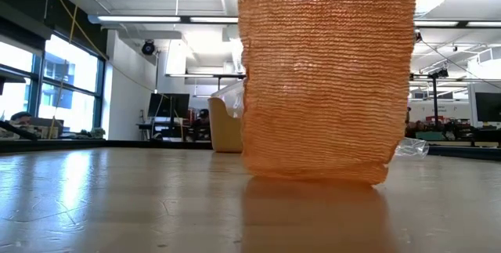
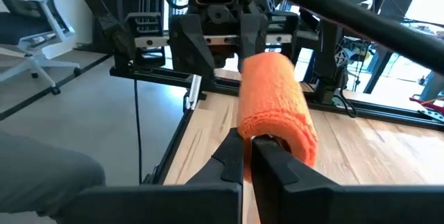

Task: Roll bandage
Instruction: Roll the orange bandage

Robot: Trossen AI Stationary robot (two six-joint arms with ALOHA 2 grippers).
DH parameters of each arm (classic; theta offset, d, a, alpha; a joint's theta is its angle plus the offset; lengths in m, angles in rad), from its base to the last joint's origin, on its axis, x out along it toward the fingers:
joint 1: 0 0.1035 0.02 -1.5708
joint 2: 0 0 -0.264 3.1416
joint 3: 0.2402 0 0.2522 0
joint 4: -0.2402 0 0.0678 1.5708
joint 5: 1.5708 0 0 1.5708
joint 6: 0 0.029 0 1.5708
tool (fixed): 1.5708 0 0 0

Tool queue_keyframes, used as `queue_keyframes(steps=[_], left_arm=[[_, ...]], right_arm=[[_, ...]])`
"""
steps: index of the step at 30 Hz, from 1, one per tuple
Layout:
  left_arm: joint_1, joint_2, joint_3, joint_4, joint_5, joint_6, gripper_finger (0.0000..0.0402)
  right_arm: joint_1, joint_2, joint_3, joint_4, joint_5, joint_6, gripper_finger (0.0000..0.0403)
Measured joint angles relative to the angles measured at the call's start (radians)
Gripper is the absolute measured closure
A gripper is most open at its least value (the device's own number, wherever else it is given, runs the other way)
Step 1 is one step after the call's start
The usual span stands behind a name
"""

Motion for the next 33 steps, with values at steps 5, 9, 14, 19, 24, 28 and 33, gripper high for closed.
queue_keyframes(steps=[5, 9, 14, 19, 24, 28, 33], left_arm=[[0.045, 0.0, 0.0, 0.002, 0.028, -0.017, 0.0268], [0.057, 0.0, 0.0, 0.015, 0.081, -0.002, 0.0268], [0.06, 0.0, 0.0, 0.018, 0.145, 0.0, 0.0268], [0.03, 0.0, 0.0, 0.008, 0.059, 0.001, 0.0268], [-0.028, 0.0, 0.0, 0.008, -0.122, 0.028, 0.0268], [-0.046, 0.0, 0.0, 0.008, -0.187, 0.036, 0.0268], [-0.03, 0.0, 0.0, 0.008, -0.027, 0.028, 0.0268]], right_arm=[[-0.002, 0.0, 0.0, -0.002, 0.007, 0.0, 0.0403], [-0.003, 0.0, 0.0, -0.006, 0.0, 0.0, 0.0403], [-0.005, 0.0, 0.0, -0.026, -0.008, -0.002, 0.0403], [0.001, 0.0, 0.0, -0.042, -0.002, -0.005, 0.0403], [0.017, 0.0, 0.0, -0.044, -0.007, -0.008, 0.0403], [0.016, 0.0, 0.0, -0.045, -0.007, -0.008, 0.0403], [0.016, 0.0, 0.0, -0.044, -0.003, -0.008, 0.0403]])
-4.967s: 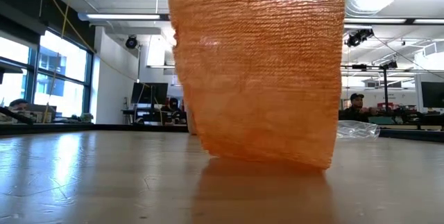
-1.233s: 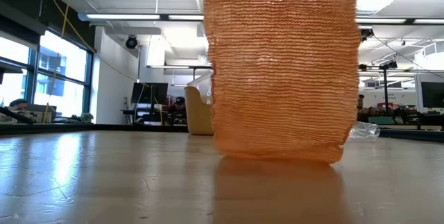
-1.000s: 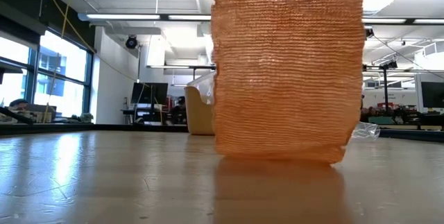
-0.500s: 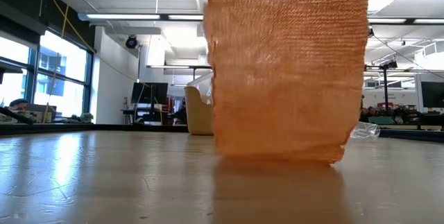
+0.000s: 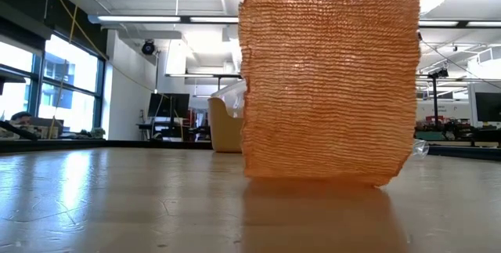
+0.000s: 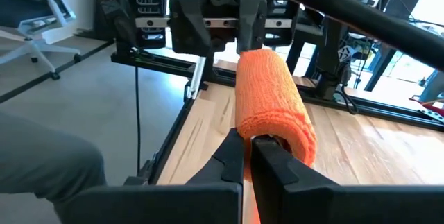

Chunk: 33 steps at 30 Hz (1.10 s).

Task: Roll bandage
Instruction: Roll the orange bandage

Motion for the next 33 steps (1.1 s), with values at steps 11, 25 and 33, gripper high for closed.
queue_keyframes(steps=[11, 25, 33], left_arm=[[0.031, -0.001, 0.0, -0.013, -0.001, -0.067, 0.0268], [0.027, -0.002, 0.0, -0.088, -0.006, -0.174, 0.0268], [0.048, -0.002, 0.0, -0.076, 0.032, -0.185, 0.0268]], right_arm=[[0.0, -0.001, 0.0, 0.001, 0.004, 0.0, 0.0403], [0.001, -0.001, 0.0, 0.002, 0.0, -0.004, 0.0403], [0.001, -0.002, 0.0, 0.002, -0.001, -0.004, 0.0403]])
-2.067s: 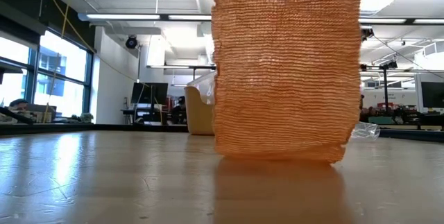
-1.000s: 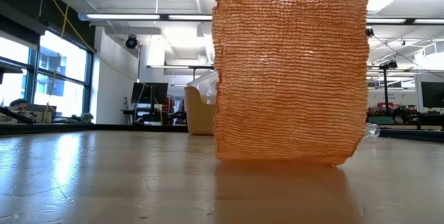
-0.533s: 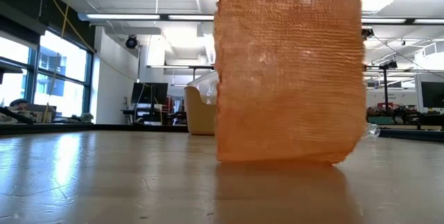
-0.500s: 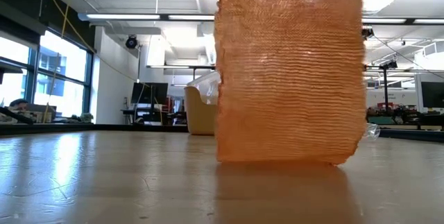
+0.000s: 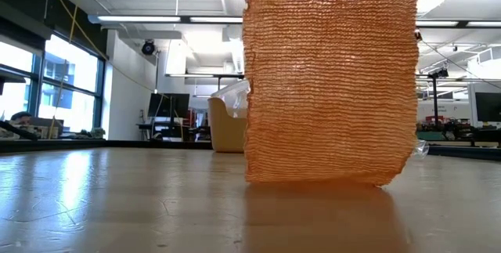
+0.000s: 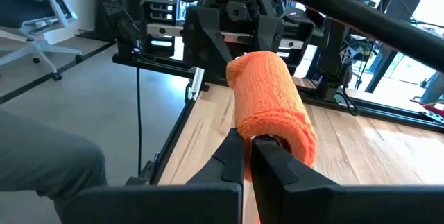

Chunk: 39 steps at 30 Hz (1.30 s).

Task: Roll bandage
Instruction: Roll the orange bandage

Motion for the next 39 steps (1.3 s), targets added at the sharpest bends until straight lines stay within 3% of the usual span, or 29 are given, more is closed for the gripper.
queue_keyframes(steps=[6, 12, 18, 27, 31, 37, 39], left_arm=[[0.003, 0.0, 0.0, 0.0, 0.01, -0.015, 0.0268], [0.011, 0.0, 0.0, -0.004, 0.125, -0.018, 0.0268], [-0.014, 0.0, 0.0, 0.001, 0.055, 0.0, 0.026], [0.032, 0.0, 0.0, -0.002, 0.115, -0.029, 0.0252], [0.036, 0.0, 0.0, -0.003, 0.104, -0.004, 0.0282], [0.034, 0.0, 0.0, -0.002, 0.102, 0.008, 0.0381], [0.033, 0.0, 0.0, 0.002, 0.102, 0.008, 0.0391]], right_arm=[[0.0, 0.0, 0.0, 0.0, -0.003, 0.0, 0.0403], [0.002, 0.0, 0.0, -0.004, -0.007, 0.003, 0.0403], [-0.001, 0.0, 0.0, 0.0, -0.002, -0.004, 0.0403], [0.001, 0.0, 0.0, 0.006, -0.001, -0.015, 0.0402], [0.001, 0.0, 0.0, 0.0, -0.007, -0.014, 0.0402], [0.001, 0.0, 0.0, 0.0, -0.014, -0.022, 0.0402], [0.0, 0.0, 0.0, 0.0, -0.02, -0.022, 0.0402]])
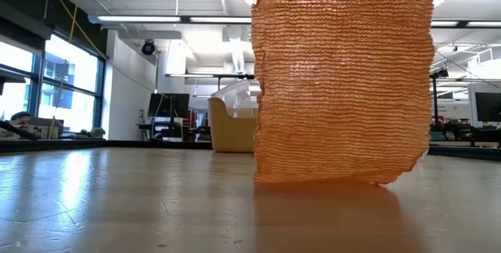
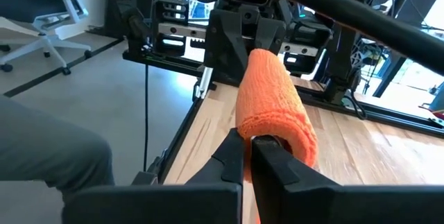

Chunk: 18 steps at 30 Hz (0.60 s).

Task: Roll bandage
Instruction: Roll the orange bandage

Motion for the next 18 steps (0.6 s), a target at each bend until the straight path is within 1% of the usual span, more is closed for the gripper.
queue_keyframes(steps=[3, 5, 7, 10, 13, 15, 18], left_arm=[[-0.008, 0.0, 0.0, 0.046, -0.009, 0.043, 0.0388], [-0.019, 0.0, 0.0, 0.083, -0.036, 0.089, 0.0393], [-0.036, 0.0, 0.019, 0.088, -0.077, 0.132, 0.0396], [-0.061, 0.0, 0.06, 0.093, -0.127, 0.188, 0.0396], [-0.081, -0.004, 0.105, 0.106, -0.144, 0.241, 0.0396], [-0.088, -0.004, 0.139, 0.1, -0.141, 0.298, 0.0397], [-0.084, -0.004, 0.184, 0.1, -0.118, 0.356, 0.0397]], right_arm=[[-0.001, -0.001, 0.0, 0.004, -0.011, 0.0, 0.0395], [-0.003, -0.001, 0.001, 0.009, -0.011, 0.0, 0.0382], [-0.004, -0.009, 0.001, -0.011, -0.011, 0.002, 0.0359], [0.0, -0.043, 0.002, -0.085, -0.011, 0.05, 0.0312], [0.012, -0.08, 0.001, -0.193, -0.023, 0.092, 0.0264], [0.028, -0.109, 0.001, -0.252, -0.023, 0.113, 0.024], [0.065, -0.143, 0.001, -0.315, -0.02, 0.151, 0.0225]])
